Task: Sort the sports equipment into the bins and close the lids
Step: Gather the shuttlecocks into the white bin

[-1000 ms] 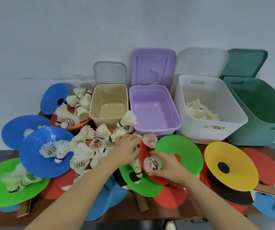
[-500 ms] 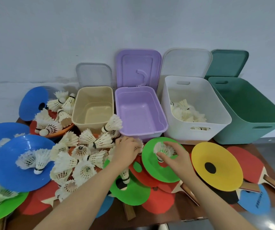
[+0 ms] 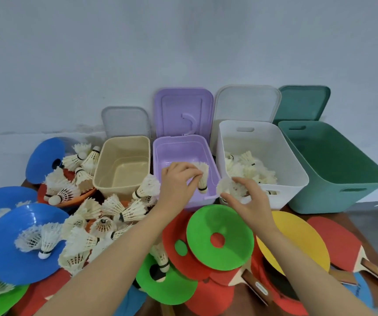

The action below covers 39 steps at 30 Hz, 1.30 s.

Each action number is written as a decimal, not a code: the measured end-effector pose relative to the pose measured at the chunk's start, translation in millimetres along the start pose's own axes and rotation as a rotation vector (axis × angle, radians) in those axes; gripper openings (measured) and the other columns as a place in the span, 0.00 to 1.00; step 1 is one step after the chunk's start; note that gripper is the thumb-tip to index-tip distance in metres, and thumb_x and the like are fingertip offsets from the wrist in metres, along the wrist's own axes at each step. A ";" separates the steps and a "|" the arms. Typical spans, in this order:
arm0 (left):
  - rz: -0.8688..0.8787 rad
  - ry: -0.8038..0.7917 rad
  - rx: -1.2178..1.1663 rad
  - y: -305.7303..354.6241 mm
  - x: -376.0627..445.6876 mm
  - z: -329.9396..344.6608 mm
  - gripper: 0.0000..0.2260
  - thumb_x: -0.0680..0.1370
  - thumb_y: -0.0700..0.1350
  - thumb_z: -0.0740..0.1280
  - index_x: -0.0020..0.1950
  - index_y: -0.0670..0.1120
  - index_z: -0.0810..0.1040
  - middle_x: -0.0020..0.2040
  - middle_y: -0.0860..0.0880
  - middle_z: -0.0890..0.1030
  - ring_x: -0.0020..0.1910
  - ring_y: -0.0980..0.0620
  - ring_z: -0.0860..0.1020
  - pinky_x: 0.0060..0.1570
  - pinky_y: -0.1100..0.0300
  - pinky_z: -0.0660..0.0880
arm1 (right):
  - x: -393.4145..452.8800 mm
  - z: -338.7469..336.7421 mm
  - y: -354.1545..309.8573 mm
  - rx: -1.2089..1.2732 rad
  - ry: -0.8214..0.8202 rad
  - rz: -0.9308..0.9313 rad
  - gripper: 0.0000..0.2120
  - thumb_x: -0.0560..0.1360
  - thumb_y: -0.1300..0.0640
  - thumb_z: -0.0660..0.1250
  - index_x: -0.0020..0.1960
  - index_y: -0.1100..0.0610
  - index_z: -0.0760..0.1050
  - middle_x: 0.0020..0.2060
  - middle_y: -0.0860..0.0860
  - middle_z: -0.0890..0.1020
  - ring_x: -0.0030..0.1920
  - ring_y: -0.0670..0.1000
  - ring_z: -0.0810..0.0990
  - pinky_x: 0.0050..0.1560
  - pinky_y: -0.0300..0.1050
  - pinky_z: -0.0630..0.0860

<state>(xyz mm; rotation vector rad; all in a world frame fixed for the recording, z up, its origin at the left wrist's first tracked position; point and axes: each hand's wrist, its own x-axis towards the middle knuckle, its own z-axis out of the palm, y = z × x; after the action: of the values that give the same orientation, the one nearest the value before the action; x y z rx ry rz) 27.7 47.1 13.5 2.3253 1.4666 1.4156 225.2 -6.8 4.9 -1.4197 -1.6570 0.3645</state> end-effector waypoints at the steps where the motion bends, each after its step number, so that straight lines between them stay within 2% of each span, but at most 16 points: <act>1: 0.004 0.011 -0.012 3.2 9.2 4.5 0.09 0.72 0.50 0.64 0.41 0.48 0.83 0.42 0.52 0.81 0.45 0.54 0.73 0.44 0.58 0.61 | 10.1 -5.5 2.3 -0.008 0.010 -0.011 0.22 0.67 0.47 0.74 0.56 0.57 0.76 0.47 0.47 0.78 0.46 0.41 0.73 0.47 0.25 0.66; 4: 0.023 0.021 -0.071 13.6 36.5 21.8 0.09 0.72 0.48 0.65 0.41 0.45 0.83 0.42 0.49 0.81 0.43 0.50 0.75 0.44 0.55 0.71 | 41.2 -22.3 12.9 -0.019 0.024 -0.022 0.21 0.67 0.47 0.73 0.56 0.58 0.77 0.48 0.49 0.79 0.47 0.43 0.74 0.47 0.27 0.66; 7: 0.076 -0.017 -0.073 24.4 64.8 44.6 0.10 0.74 0.47 0.64 0.42 0.44 0.83 0.41 0.49 0.81 0.42 0.49 0.77 0.43 0.54 0.74 | 70.6 -39.9 27.1 0.001 0.062 -0.018 0.17 0.68 0.49 0.73 0.53 0.56 0.77 0.46 0.49 0.80 0.45 0.44 0.76 0.46 0.30 0.68; 10: 0.065 -0.031 -0.076 32.4 94.5 70.9 0.11 0.74 0.48 0.63 0.42 0.43 0.83 0.41 0.49 0.81 0.41 0.47 0.77 0.43 0.56 0.72 | 100.3 -56.2 42.5 0.031 0.082 -0.009 0.15 0.68 0.52 0.74 0.52 0.53 0.76 0.45 0.47 0.79 0.46 0.38 0.74 0.47 0.26 0.67; 13: 0.000 -0.029 -0.049 37.6 119.0 100.8 0.08 0.73 0.45 0.67 0.42 0.44 0.83 0.41 0.49 0.80 0.39 0.47 0.76 0.41 0.60 0.70 | 129.1 -70.1 67.3 -0.008 0.063 0.020 0.16 0.70 0.51 0.73 0.55 0.55 0.76 0.49 0.46 0.77 0.48 0.40 0.73 0.48 0.24 0.65; 16: -0.039 -0.048 -0.010 39.6 136.2 133.1 0.05 0.71 0.43 0.68 0.41 0.44 0.83 0.40 0.49 0.80 0.39 0.47 0.75 0.41 0.61 0.69 | 154.9 -76.6 99.4 -0.070 0.044 0.056 0.19 0.71 0.50 0.72 0.58 0.57 0.75 0.54 0.47 0.75 0.54 0.45 0.73 0.54 0.31 0.65; 20: -0.124 -0.137 -0.033 39.5 155.9 171.4 0.04 0.74 0.41 0.69 0.44 0.43 0.83 0.44 0.48 0.79 0.45 0.46 0.76 0.43 0.58 0.72 | 186.5 -74.3 136.4 -0.180 -0.008 0.088 0.22 0.72 0.49 0.71 0.61 0.59 0.72 0.59 0.50 0.72 0.59 0.49 0.72 0.53 0.38 0.67; 23: -0.218 -0.271 -0.059 40.1 165.5 190.3 0.09 0.76 0.41 0.66 0.54 0.42 0.81 0.53 0.46 0.77 0.55 0.48 0.74 0.53 0.61 0.69 | 202.8 -72.7 155.6 -0.292 -0.098 0.120 0.25 0.72 0.49 0.70 0.65 0.59 0.70 0.64 0.53 0.70 0.63 0.54 0.69 0.60 0.45 0.68; 25: -0.216 -0.391 0.039 37.3 165.1 197.0 0.15 0.78 0.43 0.64 0.64 0.43 0.75 0.62 0.46 0.74 0.62 0.47 0.70 0.59 0.61 0.64 | 205.7 -72.8 163.8 -0.323 -0.144 0.148 0.24 0.74 0.52 0.68 0.66 0.59 0.69 0.66 0.54 0.69 0.64 0.55 0.69 0.63 0.47 0.66; 28: -0.162 -0.453 0.240 32.0 159.7 194.3 0.18 0.79 0.48 0.61 0.69 0.47 0.70 0.66 0.48 0.71 0.64 0.47 0.68 0.60 0.55 0.64 | 199.4 -72.4 168.6 -0.308 -0.169 0.155 0.21 0.76 0.55 0.65 0.67 0.58 0.69 0.65 0.54 0.70 0.64 0.53 0.69 0.62 0.45 0.67; 33: -0.095 -0.448 0.321 28.8 142.8 162.7 0.18 0.78 0.49 0.58 0.66 0.46 0.73 0.65 0.46 0.73 0.63 0.44 0.70 0.59 0.53 0.64 | 180.2 -68.0 152.4 -0.277 -0.194 0.097 0.18 0.77 0.56 0.63 0.66 0.57 0.70 0.63 0.51 0.72 0.63 0.51 0.71 0.63 0.43 0.66; 36: -0.037 -0.407 0.326 28.3 132.0 132.7 0.20 0.74 0.51 0.56 0.57 0.44 0.79 0.55 0.45 0.80 0.52 0.43 0.78 0.51 0.50 0.73 | 168.9 -60.2 133.7 -0.240 -0.203 0.039 0.17 0.77 0.55 0.63 0.65 0.56 0.71 0.61 0.50 0.73 0.62 0.51 0.71 0.63 0.45 0.69; 39: 0.014 -0.361 0.363 23.5 116.1 97.5 0.18 0.72 0.50 0.56 0.51 0.45 0.81 0.47 0.48 0.82 0.44 0.45 0.81 0.44 0.52 0.76 | 155.4 -47.5 109.4 -0.202 -0.179 -0.036 0.15 0.76 0.56 0.64 0.62 0.57 0.73 0.57 0.51 0.76 0.58 0.51 0.74 0.59 0.46 0.71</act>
<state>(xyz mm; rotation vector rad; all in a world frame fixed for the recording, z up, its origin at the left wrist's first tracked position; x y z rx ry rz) 128.6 158.3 45.1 2.6150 1.7019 0.7163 340.7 150.7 20.4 -1.5399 -1.9058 0.3183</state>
